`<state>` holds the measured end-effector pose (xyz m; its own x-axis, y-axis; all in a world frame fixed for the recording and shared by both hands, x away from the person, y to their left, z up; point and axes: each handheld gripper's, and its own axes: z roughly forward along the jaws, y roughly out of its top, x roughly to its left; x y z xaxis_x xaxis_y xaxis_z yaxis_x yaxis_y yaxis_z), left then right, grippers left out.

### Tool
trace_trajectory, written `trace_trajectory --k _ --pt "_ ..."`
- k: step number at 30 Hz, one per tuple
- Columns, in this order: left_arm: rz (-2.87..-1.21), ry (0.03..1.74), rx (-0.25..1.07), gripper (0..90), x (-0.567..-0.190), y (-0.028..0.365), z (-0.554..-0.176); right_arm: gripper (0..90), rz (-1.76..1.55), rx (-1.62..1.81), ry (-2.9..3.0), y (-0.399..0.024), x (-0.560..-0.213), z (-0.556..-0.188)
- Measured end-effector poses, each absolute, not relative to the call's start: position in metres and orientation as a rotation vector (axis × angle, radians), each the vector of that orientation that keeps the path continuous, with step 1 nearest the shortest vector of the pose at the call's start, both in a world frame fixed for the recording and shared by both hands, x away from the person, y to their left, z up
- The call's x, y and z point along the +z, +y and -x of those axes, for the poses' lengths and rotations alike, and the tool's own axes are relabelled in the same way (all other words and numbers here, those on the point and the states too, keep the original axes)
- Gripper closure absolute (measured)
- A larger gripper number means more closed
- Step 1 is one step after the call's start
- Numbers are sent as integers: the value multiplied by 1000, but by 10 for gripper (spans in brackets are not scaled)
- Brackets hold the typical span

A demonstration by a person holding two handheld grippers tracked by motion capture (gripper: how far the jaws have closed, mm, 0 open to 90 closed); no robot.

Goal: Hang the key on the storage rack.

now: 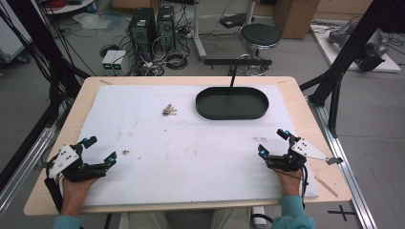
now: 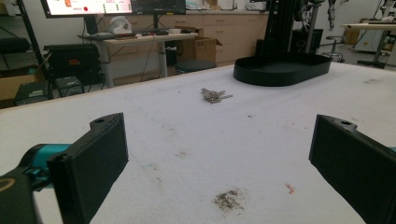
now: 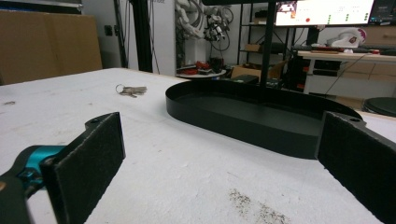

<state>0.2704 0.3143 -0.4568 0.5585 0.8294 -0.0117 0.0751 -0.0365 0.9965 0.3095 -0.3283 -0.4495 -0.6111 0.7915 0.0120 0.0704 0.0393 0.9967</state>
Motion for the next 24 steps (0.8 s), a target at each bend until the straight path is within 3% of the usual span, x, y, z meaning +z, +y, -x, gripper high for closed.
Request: trace_trajectory --k 24 --pt "-1543 848 731 50 -442 317 -279 6 -876 1631 1749 -329 -450 -310"
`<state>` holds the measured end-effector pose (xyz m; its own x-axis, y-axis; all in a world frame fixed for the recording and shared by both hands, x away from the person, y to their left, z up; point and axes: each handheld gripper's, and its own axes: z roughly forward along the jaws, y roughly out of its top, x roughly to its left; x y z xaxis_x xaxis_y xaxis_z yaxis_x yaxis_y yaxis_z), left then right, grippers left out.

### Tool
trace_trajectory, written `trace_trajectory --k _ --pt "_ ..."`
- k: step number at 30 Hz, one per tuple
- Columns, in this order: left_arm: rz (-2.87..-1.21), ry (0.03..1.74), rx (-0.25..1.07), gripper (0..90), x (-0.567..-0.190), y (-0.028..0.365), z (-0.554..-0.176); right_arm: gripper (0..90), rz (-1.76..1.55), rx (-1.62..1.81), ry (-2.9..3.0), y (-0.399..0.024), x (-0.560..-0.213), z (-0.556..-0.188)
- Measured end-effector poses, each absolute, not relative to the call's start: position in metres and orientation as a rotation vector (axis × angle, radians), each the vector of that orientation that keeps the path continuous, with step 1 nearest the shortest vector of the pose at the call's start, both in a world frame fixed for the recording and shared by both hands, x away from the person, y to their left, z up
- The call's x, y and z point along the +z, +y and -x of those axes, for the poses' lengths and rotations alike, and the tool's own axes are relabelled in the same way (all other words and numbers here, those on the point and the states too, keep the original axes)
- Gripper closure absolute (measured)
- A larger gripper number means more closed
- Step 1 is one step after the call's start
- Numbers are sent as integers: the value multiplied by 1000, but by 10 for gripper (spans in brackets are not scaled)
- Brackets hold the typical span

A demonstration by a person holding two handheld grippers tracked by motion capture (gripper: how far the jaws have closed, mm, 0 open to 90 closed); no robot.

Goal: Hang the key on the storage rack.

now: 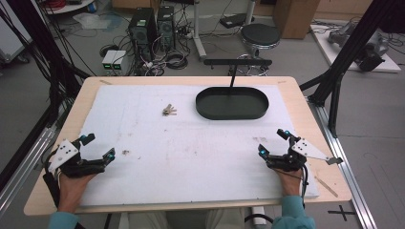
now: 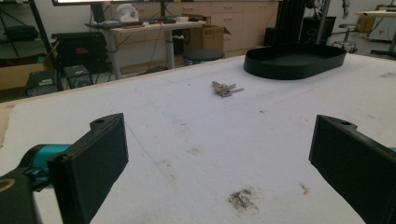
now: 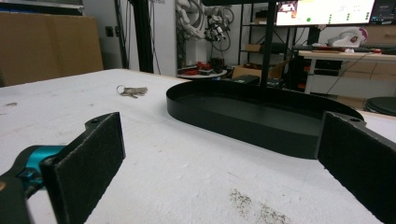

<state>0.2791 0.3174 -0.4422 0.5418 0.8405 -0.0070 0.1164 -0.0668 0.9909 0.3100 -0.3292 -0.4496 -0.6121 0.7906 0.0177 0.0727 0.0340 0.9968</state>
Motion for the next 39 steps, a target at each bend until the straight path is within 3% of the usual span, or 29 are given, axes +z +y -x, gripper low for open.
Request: trace_trajectory --k 11,24,39 --pt "-1716 824 677 50 -364 300 -330 6 -869 1629 1748 -329 -450 -310" --pt "-1914 773 536 50 -320 259 -399 6 -866 1625 1747 -329 -450 -310" --pt "-2166 795 465 50 -320 195 -462 6 -864 1624 1749 -329 -450 -310"
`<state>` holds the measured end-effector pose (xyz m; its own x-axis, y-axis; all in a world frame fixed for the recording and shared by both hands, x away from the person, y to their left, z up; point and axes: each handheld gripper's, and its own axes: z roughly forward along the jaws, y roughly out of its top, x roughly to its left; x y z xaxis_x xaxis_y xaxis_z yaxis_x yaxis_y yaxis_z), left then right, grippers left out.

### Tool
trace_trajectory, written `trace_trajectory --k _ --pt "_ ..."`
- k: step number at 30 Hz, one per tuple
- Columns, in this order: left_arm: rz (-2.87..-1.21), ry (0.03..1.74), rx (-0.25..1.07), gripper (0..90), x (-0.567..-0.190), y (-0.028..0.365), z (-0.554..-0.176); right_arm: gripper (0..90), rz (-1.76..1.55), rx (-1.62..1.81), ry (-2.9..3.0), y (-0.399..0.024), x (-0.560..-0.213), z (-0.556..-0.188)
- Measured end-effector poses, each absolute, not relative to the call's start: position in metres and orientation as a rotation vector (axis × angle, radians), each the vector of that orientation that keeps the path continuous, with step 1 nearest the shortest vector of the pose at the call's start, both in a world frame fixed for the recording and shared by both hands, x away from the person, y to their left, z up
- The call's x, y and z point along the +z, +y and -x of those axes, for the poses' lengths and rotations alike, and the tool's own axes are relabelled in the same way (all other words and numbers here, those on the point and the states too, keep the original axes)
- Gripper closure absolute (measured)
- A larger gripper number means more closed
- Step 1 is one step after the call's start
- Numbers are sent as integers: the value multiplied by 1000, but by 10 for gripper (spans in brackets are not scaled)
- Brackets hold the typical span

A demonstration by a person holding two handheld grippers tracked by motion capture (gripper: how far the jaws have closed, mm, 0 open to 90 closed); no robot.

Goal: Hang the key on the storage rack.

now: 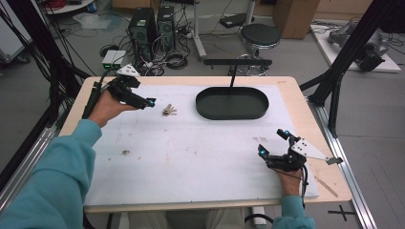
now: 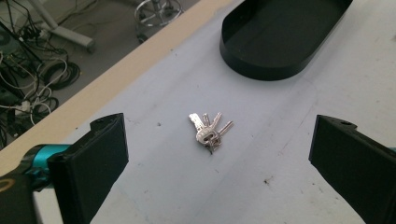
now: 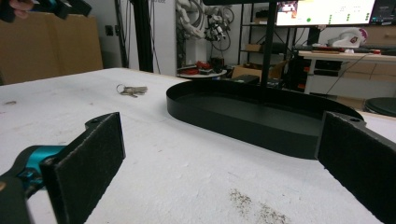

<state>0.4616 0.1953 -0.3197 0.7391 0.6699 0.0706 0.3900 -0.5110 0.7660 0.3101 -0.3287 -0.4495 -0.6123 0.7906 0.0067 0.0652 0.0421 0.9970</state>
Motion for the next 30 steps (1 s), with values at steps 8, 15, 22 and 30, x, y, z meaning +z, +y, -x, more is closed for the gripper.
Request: trace_trajectory --k 8,15,22,30 --pt "-2249 851 440 51 -341 174 -485 6 -865 1626 1750 -329 -450 -310" --pt "-2324 882 411 51 -362 164 -497 6 -868 1624 1749 -329 -449 -310" --pt "-2378 915 395 52 -379 157 -505 6 -865 1625 1752 -329 -450 -310" --pt "-2421 937 379 129 -392 153 -511 6 -863 1625 1750 -329 -450 -310"
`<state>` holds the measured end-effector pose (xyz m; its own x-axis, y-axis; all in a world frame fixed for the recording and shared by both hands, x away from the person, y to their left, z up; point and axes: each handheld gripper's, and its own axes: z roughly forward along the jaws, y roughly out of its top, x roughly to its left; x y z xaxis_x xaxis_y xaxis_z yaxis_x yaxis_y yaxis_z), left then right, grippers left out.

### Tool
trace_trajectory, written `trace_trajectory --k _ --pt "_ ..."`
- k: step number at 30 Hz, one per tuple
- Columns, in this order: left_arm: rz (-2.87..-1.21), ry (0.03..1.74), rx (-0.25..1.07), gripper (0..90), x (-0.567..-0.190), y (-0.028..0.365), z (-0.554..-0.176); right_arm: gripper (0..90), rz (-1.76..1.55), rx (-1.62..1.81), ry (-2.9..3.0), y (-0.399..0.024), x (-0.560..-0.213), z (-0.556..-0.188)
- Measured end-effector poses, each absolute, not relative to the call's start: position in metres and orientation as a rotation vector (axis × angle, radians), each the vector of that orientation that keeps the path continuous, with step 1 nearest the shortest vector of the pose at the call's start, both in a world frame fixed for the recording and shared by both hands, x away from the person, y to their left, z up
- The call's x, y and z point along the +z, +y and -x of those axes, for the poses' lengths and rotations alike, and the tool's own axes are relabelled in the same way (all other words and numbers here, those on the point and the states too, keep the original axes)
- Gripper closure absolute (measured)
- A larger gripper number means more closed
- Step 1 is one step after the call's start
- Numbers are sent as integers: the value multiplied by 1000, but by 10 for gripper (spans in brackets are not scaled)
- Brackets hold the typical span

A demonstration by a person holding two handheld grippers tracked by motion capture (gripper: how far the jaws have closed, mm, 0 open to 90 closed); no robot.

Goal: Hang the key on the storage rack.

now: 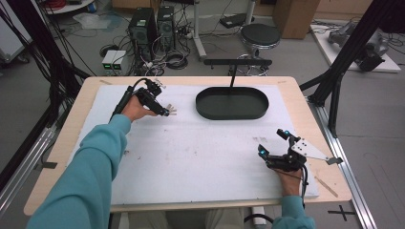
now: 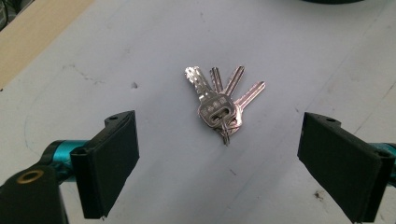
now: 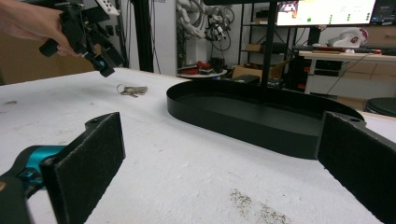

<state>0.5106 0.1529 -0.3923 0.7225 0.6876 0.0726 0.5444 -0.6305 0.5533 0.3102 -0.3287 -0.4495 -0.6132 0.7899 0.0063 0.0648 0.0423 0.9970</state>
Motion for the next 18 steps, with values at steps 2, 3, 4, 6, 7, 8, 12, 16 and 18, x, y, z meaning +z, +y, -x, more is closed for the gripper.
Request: trace_trajectory --k 2,3,4,6,7,8,12,16,18 --pt "-2430 947 377 133 -395 153 -512 6 -863 1626 1750 -329 -450 -310" --pt "-2429 951 374 136 -396 152 -512 6 -864 1626 1750 -329 -450 -310" --pt "-2432 956 370 140 -397 152 -513 6 -864 1623 1750 -329 -450 -310" --pt "-2445 960 365 146 -399 152 -514 6 -864 1626 1750 -329 -450 -310" --pt "-2445 963 363 152 -400 152 -514 6 -863 1624 1750 -329 -450 -310" --pt "-2448 966 358 158 -401 151 -514 6 -863 1624 1750 -329 -450 -310" --pt "-2460 975 352 221 -403 150 -515 6 -861 1624 1753 -329 -450 -310" --pt "-2475 987 344 295 -405 148 -515 6 -859 1620 1755 -329 -450 -310" --pt "-2484 994 347 304 -406 147 -516 6 -866 1622 1758 -328 -450 -310"
